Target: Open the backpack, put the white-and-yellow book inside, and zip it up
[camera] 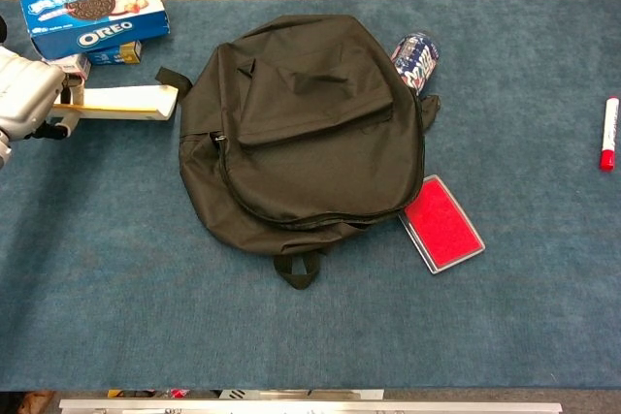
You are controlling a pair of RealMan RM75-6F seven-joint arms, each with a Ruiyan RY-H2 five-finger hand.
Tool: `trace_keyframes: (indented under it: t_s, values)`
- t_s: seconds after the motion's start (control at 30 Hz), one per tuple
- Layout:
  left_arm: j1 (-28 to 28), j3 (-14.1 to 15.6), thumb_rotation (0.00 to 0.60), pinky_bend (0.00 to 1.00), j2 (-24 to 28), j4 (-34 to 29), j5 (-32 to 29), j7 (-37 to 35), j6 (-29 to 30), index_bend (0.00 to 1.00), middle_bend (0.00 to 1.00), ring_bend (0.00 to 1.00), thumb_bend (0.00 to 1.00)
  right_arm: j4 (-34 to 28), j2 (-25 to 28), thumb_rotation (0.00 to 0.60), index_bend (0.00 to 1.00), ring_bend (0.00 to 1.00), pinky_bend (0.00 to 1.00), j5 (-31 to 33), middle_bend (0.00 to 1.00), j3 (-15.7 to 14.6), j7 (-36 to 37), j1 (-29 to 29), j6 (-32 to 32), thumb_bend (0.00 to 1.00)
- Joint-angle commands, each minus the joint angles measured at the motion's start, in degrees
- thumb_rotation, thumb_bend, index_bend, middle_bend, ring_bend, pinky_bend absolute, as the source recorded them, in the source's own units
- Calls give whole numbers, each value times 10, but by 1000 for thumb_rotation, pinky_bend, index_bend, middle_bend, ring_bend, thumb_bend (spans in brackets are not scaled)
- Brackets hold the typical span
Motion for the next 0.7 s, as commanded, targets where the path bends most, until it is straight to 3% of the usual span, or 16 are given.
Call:
trace_keyframes:
  t_s: [0.03,0.37,0.7]
  values:
    - [6,-3,600,494,-9,19,19,-31,19,674,576,453,445,0,0,600,242,172,229,0,359,0,-1,0,1,30]
    - [25,-4,600,532,10,29,85,-109,93,737,603,475,444,-10,-1,600,242,172,229,-9,360,1,-8,1,5,31]
    - [43,14,600,532,87,-28,157,-148,154,748,610,475,425,-36,3,600,242,173,232,-36,360,-3,-29,10,-1,30]
